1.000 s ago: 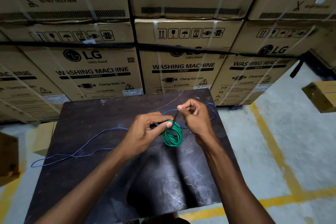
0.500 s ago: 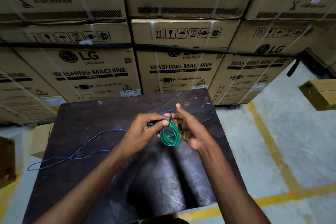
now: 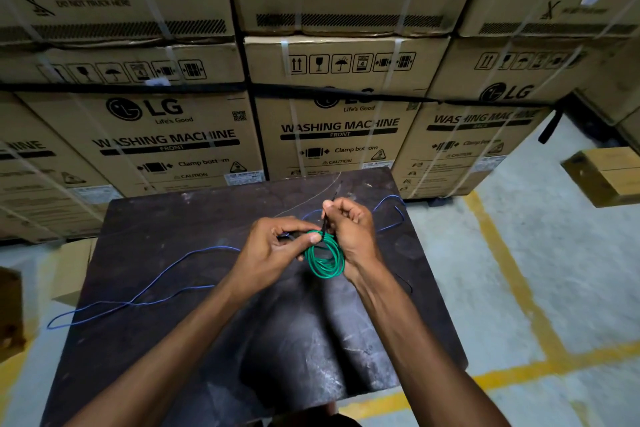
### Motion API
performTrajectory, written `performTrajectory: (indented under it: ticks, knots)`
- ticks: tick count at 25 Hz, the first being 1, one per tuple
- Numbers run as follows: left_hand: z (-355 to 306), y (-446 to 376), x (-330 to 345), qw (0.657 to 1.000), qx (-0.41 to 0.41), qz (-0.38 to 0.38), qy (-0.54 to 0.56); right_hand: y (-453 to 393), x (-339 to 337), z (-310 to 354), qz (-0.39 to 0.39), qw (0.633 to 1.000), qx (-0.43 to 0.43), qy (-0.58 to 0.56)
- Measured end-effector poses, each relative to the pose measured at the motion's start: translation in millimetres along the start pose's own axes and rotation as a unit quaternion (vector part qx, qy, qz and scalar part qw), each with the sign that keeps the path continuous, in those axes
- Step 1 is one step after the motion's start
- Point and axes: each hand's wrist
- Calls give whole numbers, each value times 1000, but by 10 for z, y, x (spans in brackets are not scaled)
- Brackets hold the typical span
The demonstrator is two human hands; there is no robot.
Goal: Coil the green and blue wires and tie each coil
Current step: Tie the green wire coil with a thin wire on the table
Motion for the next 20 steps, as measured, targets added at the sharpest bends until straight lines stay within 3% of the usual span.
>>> performTrajectory:
  ticks: [7, 13, 20]
  knots:
    - [129, -93, 135, 1000, -25, -9, 14, -102, -273, -24, 16, 998, 64, 6]
    - [349, -232, 406, 996, -59, 42, 55, -48, -1013, -311, 143, 942, 302, -14]
    - [803, -211, 981, 989, -87, 112, 33, 135, -1612, -578, 46, 913, 365, -174]
Point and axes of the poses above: each hand's wrist, its own y-axis away from the middle knuckle, its own x-axis out of the palm, z = x × y, and after that the axes turned 8 degrees about -z, right-handed
